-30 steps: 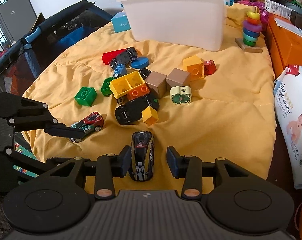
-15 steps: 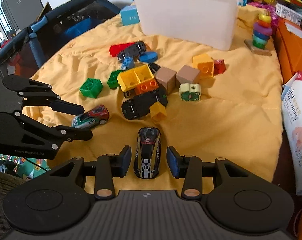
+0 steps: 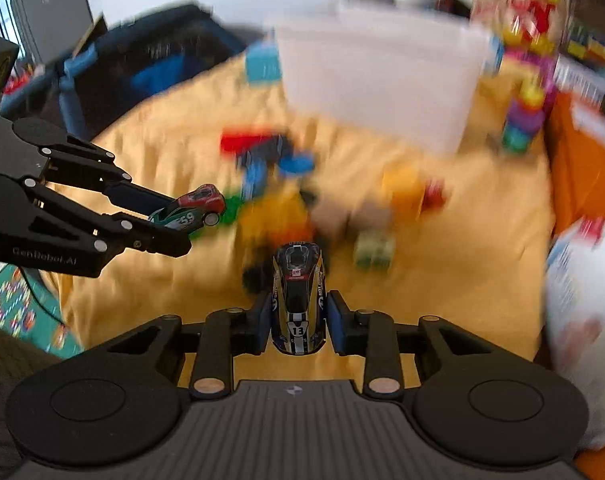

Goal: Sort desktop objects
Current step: 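Carry both toy cars over the white bin and open both tools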

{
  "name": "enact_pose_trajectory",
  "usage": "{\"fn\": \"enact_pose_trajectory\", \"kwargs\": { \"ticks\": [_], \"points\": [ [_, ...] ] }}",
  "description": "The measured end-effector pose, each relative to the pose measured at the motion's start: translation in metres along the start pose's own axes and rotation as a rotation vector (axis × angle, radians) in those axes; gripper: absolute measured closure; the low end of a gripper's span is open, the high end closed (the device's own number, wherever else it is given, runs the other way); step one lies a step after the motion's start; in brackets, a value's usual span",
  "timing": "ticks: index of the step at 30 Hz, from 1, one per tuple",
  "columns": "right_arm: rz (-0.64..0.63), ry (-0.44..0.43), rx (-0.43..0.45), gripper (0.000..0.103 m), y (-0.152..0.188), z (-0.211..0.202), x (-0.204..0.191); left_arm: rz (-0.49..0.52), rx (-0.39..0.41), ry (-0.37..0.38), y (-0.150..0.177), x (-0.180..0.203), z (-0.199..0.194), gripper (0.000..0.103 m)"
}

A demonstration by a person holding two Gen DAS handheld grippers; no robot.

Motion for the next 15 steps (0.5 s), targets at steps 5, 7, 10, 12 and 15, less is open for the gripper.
{"fn": "enact_pose_trajectory", "kwargs": {
  "ticks": [5, 7, 10, 12, 15],
  "points": [
    [-0.014, 0.042, 0.145, 0.070, -0.065, -0.011, 0.015, 0.060, 0.116, -0.031, -0.067, -0.030, 0.003, 0.070],
    [-0.022, 0.063, 0.196, 0.070, -0.090, -0.011, 0.025, 0.077, 0.149, -0.040, -0.092, -0.042, 0.009, 0.070],
    [-0.013, 0.093, 0.271, 0.070, -0.128, -0.010, 0.040, 0.083, 0.191, -0.056, -0.124, -0.061, 0.020, 0.070],
    [0.005, 0.102, 0.318, 0.070, -0.152, -0.005, 0.049, 0.092, 0.213, -0.069, -0.138, -0.068, 0.030, 0.070],
    [0.025, 0.144, 0.362, 0.070, -0.182, 0.004, 0.063, 0.092, 0.237, -0.082, -0.160, -0.081, 0.049, 0.070]
  ]
}}
Point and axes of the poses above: each gripper's, at about its wrist camera, not at the fingertips, and z roughly the way its jaws point, x to its right, y to its underside, the point moved 10 cm from there along z, roughly the way its jaws point, and after that the axes turned 10 degrees about x, right-handed, at the moved point
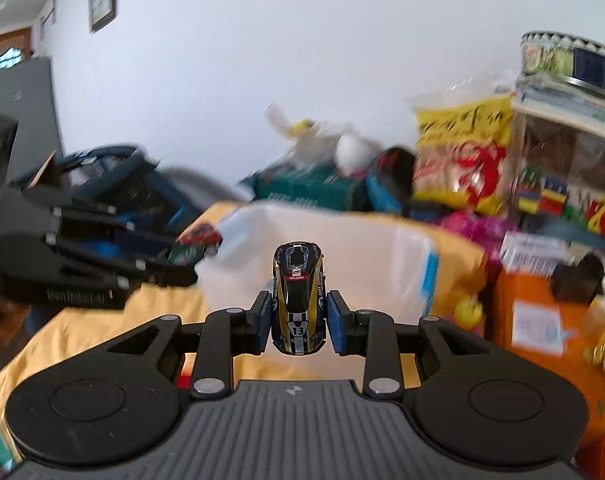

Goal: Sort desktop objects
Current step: 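Carry both toy cars over the white bin and open both tools, then move both open tools back over the toy pile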

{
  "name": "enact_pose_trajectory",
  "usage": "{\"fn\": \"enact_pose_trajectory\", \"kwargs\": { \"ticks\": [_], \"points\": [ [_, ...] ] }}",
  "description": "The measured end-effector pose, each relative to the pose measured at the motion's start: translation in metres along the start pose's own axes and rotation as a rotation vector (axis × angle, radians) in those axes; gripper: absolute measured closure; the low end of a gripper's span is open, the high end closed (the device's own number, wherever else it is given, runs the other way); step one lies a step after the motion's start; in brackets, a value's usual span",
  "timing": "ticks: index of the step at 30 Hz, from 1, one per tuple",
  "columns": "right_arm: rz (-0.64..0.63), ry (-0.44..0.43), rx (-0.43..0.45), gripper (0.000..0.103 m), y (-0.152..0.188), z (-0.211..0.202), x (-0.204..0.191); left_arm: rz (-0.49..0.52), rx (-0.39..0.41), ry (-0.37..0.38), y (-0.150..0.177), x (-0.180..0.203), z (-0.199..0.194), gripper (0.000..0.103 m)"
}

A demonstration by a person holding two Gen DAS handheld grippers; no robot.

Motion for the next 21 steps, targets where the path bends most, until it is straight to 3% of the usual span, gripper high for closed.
{"fn": "enact_pose_trajectory", "kwargs": {
  "ticks": [4, 9, 10, 11, 12, 14, 18, 21],
  "points": [
    [0.018, 0.050, 0.030, 0.070, -0.020, 0.031, 0.016, 0.032, -0.002, -0.079, -0.008, -0.026, 0.038, 0.070],
    [0.059, 0.140, 0.016, 0.070, -0.016, 0.065, 0.038, 0.084, -0.023, -0.172, -0.003, -0.055, 0.075, 0.070],
    [0.057, 0.157, 0.011, 0.070, -0.014, 0.072, 0.041, 0.095, -0.015, -0.187, -0.002, -0.059, 0.079, 0.067],
    [0.055, 0.170, 0.002, 0.069, -0.010, 0.076, 0.043, 0.095, -0.013, -0.204, 0.000, -0.061, 0.081, 0.055],
    [0.057, 0.181, -0.008, 0.068, -0.007, 0.082, 0.045, 0.079, -0.018, -0.208, 0.003, -0.061, 0.079, 0.051],
    [0.062, 0.200, -0.036, 0.060, 0.002, 0.088, 0.048, 0.025, -0.001, -0.179, 0.006, -0.058, 0.070, 0.049],
    [0.068, 0.178, -0.011, 0.059, 0.007, 0.071, 0.038, -0.011, -0.001, -0.138, 0.015, -0.044, 0.041, 0.048],
    [0.046, 0.145, -0.006, 0.059, 0.012, 0.055, 0.024, -0.005, 0.004, -0.076, 0.023, -0.021, 0.014, 0.038]
  ]
}}
Point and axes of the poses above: each gripper's, at about its wrist camera, not at the fingertips, and z roughly the way its jaws point, x to its right, y to its underside, the point moved 10 cm from there along z, roughly the way its jaws point, and after that the axes turned 10 degrees about x, right-handed, at the moved point
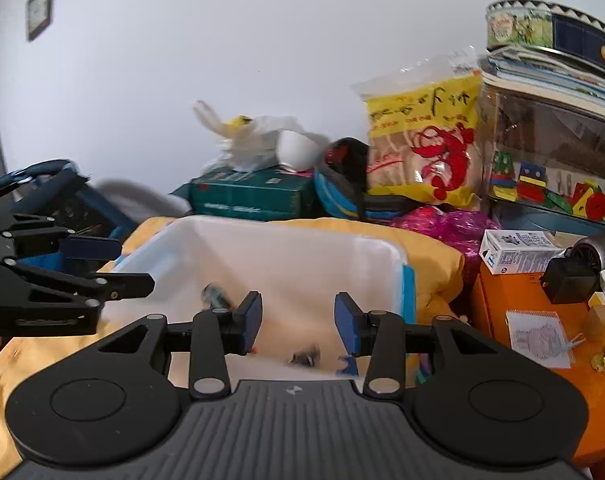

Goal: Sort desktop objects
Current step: 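Move both open tools back over the toy pile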

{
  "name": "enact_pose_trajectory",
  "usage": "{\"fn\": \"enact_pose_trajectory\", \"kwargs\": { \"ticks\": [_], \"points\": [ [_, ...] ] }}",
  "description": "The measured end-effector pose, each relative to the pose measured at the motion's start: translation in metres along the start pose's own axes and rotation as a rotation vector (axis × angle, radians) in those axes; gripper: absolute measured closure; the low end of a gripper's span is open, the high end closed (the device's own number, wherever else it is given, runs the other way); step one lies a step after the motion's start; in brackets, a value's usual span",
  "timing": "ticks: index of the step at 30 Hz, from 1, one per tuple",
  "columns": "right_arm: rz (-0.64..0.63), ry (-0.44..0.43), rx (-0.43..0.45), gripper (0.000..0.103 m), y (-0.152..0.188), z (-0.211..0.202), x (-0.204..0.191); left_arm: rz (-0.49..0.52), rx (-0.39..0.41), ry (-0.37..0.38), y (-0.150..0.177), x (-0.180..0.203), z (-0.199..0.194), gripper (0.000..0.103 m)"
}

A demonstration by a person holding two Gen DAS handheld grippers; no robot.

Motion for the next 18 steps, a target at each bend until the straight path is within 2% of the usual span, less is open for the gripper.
{"fn": "enact_pose_trajectory", "kwargs": {
  "ticks": [4, 8, 13, 18],
  "points": [
    [-0.043, -0.047, -0.014, 0.058, 0.015, -0.023, -0.014, 0.049, -0.034, 0.035, 0.026, 0.028, -0.037, 0.038],
    [-0.077, -0.101, -0.054, 0.057, 0.040, -0.050, -0.026, 0.024, -0.100, 0.053, 0.061, 0.048, -0.062, 0.038],
    [-0.113, -0.145, -0.154, 0.054, 0.090, -0.079, -0.037, -0.019, -0.221, 0.078, 0.116, 0.071, -0.087, 0.038],
    [-0.055, -0.165, -0.286, 0.054, 0.145, -0.098, -0.043, -0.042, -0.296, 0.077, 0.155, 0.087, -0.104, 0.038]
  ]
}}
Point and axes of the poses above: each gripper's, at about its wrist camera, not at the fingertips, and z roughly the way its jaws point, x to its right, y to its underside, the point moved 10 cm from there along z, roughly the way its jaws point, and after that the axes turned 10 degrees about x, right-handed, at the moved point
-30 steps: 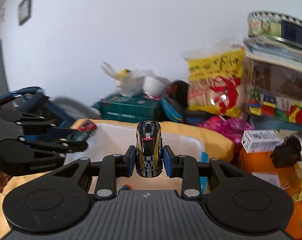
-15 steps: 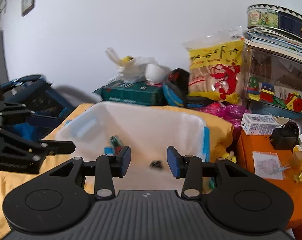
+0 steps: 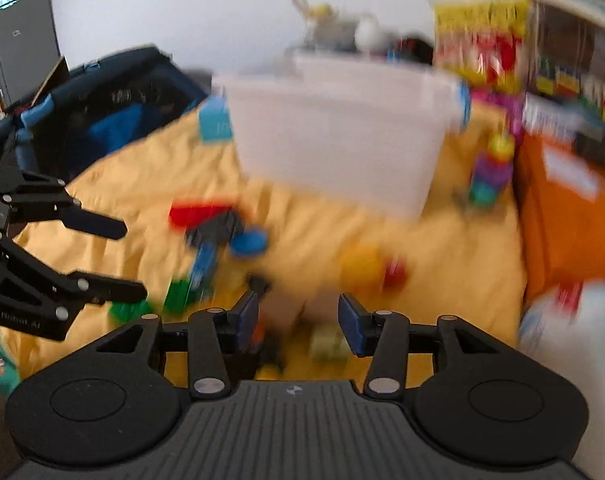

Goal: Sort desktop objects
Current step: 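Move both open tools back over the toy pile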

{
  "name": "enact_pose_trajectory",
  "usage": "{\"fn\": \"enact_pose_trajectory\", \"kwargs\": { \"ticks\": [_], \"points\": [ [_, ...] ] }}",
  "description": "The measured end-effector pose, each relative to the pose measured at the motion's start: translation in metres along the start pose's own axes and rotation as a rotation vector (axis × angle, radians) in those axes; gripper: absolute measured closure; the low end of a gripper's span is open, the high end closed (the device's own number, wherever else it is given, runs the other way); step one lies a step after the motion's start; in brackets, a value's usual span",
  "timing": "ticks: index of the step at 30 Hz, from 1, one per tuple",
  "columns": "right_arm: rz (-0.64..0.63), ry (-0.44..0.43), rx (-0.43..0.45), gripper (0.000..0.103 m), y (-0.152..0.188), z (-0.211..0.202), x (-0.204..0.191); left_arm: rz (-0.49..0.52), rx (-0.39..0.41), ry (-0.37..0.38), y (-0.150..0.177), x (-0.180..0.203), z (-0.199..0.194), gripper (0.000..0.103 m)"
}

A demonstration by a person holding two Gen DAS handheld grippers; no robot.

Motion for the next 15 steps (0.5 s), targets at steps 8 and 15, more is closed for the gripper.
{"fn": "enact_pose_trajectory", "kwargs": {
  "ticks": [8, 15],
  "points": [
    [0.036, -0.031, -0.086, 0.055, 0.038, 0.000, -0.019, 0.035, -0.038, 0.009, 0.022, 0.015, 0.001, 0.039],
    [-0.066, 0.039, -0.091, 0.066, 0.038, 0.009, -0.027, -0.026, -0.050, -0.006, 0.027, 0.001, 0.001, 0.041]
  ]
}}
Point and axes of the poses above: each gripper's, at about its wrist camera, not at the fingertips, and z roughly the way its jaws point, x to its right, y to its underside, the point moved 10 cm from there along z, roughly the way its jaws point, and after that the axes turned 10 degrees about x, right-handed, at the moved point
